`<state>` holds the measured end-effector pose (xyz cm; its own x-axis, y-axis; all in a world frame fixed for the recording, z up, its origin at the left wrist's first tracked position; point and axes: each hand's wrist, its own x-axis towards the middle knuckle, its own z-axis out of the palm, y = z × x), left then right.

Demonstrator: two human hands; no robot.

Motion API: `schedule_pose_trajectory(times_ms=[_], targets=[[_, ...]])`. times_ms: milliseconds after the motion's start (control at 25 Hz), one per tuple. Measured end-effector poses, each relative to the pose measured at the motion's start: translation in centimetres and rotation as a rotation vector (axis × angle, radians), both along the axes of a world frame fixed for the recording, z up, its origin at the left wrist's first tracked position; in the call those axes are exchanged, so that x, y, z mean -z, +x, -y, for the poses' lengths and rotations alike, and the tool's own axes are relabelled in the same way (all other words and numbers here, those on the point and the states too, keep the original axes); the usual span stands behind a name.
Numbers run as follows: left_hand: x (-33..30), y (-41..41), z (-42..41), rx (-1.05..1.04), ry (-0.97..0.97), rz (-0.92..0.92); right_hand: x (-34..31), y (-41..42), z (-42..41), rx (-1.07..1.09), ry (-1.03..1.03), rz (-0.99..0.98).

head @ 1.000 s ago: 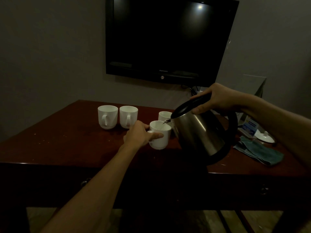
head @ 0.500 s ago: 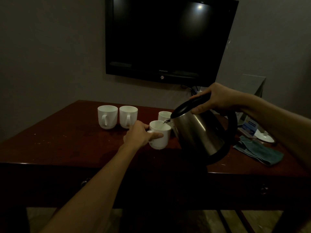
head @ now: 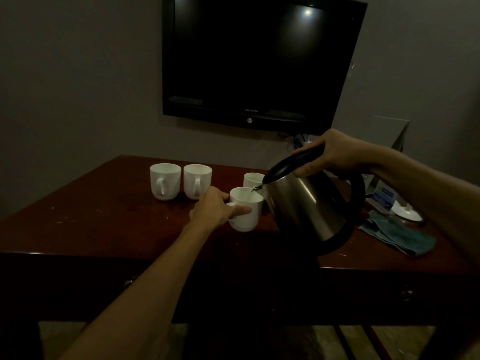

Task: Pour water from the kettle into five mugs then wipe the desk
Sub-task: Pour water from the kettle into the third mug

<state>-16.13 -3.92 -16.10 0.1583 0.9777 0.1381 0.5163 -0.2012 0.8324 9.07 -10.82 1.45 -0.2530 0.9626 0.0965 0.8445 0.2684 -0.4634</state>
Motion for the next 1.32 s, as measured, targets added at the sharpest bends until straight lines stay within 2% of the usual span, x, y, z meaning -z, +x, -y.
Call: schedule_pose_trajectory(times_ms=[320,760,1320], targets=[[0.13,-0.03,-0.05,0.003,0.002,-0.004,0.05,-0.26,0.19,0.015,-0.010,-0.031],[-0.09,0.14,0.37,-0.008,0.005,0.006,-0.18,-0.33,0.30,0.042,0.004,0.029],[-0.38,0.09,0.40,-0.016,0.000,-0.024,-0.39,-0.34,0.28,-0.009,-0.006,0.046]])
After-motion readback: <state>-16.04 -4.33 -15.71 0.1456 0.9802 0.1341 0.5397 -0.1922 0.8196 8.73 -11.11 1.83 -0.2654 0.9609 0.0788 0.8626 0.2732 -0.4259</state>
